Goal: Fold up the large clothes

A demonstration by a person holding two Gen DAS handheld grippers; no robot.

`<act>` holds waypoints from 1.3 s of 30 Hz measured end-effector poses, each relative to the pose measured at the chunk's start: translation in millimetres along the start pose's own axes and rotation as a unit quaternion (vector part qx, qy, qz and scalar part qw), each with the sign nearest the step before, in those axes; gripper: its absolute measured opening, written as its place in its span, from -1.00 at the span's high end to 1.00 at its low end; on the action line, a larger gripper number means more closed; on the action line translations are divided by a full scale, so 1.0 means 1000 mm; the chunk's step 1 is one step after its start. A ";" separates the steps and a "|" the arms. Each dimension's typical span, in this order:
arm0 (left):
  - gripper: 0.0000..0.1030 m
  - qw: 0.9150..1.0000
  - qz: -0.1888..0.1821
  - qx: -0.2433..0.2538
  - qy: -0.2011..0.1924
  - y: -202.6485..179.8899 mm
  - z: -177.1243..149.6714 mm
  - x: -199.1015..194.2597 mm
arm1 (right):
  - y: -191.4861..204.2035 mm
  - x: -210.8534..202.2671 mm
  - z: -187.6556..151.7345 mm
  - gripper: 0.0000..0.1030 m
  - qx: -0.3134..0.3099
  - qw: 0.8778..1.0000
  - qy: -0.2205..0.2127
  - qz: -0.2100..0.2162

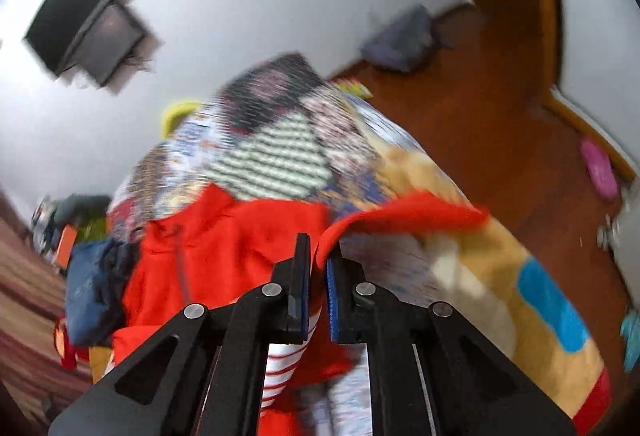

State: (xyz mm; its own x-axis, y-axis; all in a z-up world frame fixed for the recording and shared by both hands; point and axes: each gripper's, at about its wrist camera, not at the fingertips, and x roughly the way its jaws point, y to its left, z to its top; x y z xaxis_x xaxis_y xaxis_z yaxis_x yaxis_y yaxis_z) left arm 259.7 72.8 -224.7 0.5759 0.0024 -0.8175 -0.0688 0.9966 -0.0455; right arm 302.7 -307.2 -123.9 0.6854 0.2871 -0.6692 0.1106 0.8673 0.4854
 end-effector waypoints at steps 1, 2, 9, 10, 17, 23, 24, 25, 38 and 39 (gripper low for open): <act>-0.56 1.000 -0.001 -0.001 -0.002 0.000 0.000 -0.002 | 0.014 -0.008 0.002 0.88 -0.017 1.000 -0.007 0.010; -0.56 1.000 -0.002 -0.002 -0.005 0.001 0.000 -0.004 | 0.025 -0.012 0.004 0.88 -0.029 0.999 -0.011 0.019; -0.56 0.999 -0.010 -0.013 -0.029 0.012 -0.001 -0.027 | 0.123 -0.037 -0.012 0.88 -0.134 0.986 -0.023 0.097; -0.56 0.999 -0.011 -0.015 -0.032 0.013 -0.001 -0.029 | 0.137 -0.038 -0.019 0.88 -0.153 0.982 -0.020 0.108; -0.56 0.998 -0.009 -0.034 -0.045 0.034 -0.008 -0.045 | 0.189 -0.013 -0.061 0.88 -0.214 0.970 0.024 0.114; -0.56 0.998 0.001 -0.050 -0.046 0.053 -0.017 -0.052 | 0.169 0.010 -0.063 0.79 -0.187 0.976 0.092 0.065; -0.56 0.998 0.003 -0.053 -0.046 0.056 -0.018 -0.052 | 0.161 0.010 -0.061 0.76 -0.177 0.978 0.095 0.053; -0.56 0.997 0.004 -0.057 -0.045 0.058 -0.019 -0.051 | 0.155 0.007 -0.060 0.68 -0.170 0.980 0.094 0.039; -0.56 0.998 0.005 -0.049 -0.033 0.051 -0.022 -0.040 | 0.072 0.003 -0.042 0.11 -0.056 0.994 0.092 -0.028; -0.56 0.998 0.005 -0.048 -0.032 0.051 -0.022 -0.039 | 0.069 0.009 -0.042 0.11 -0.052 0.994 0.094 -0.034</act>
State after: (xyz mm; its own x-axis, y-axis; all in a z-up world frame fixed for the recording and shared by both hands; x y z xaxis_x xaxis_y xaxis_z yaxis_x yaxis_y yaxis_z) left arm 215.4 121.5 -207.8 0.6262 0.0201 -0.7794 -0.1507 0.9839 -0.0958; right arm 286.4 -228.1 -120.4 0.5312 0.2880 -0.7968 0.0705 0.9222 0.3802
